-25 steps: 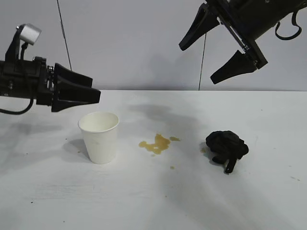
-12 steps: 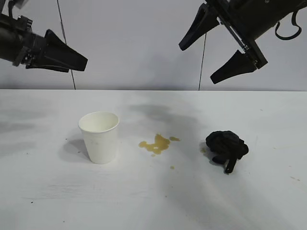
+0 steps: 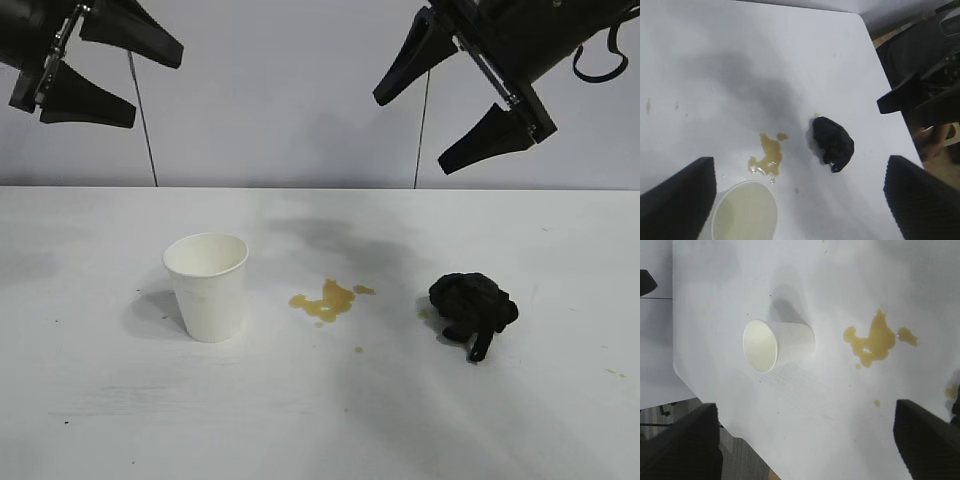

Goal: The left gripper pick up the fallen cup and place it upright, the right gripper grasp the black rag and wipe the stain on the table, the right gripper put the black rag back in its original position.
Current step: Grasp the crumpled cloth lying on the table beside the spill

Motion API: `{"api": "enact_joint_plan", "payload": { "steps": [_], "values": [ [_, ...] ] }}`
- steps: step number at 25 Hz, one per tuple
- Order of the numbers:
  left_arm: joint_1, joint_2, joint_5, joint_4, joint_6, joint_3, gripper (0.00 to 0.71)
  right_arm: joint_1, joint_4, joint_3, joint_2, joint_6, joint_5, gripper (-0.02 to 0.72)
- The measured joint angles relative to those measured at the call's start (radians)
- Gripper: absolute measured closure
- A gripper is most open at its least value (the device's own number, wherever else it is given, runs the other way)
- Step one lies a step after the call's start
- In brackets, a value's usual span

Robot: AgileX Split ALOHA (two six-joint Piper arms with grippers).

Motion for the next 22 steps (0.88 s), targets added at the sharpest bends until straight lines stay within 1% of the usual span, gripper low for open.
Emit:
{"api": "enact_joint_plan", "payload": {
  "steps": [4,7,10,15,18,22],
  "values": [
    [0.000,0.000,0.076,-0.063,-0.051,0.000,0.053,0.000,0.029,0.000,0.000,-0.032,0.000,0.054],
    [0.000,-0.001,0.077,-0.075,-0.147,0.000,0.053,0.000,0.037,0.000,0.000,-0.046,0.000,0.054],
    [0.000,-0.001,0.058,-0.048,-0.225,0.000,0.053,0.000,0.037,0.000,0.000,-0.047,0.000,0.054],
    [0.000,-0.001,0.033,0.047,-0.315,0.000,0.053,0.000,0.035,0.000,0.000,-0.050,0.001,0.054],
    [0.000,-0.001,0.018,0.089,-0.350,0.000,0.053,0.000,0.011,0.000,0.000,-0.047,0.002,0.054],
    [0.000,-0.001,-0.003,0.149,-0.394,0.000,0.053,0.000,-0.059,0.000,0.000,0.004,0.002,0.054]
  ]
}}
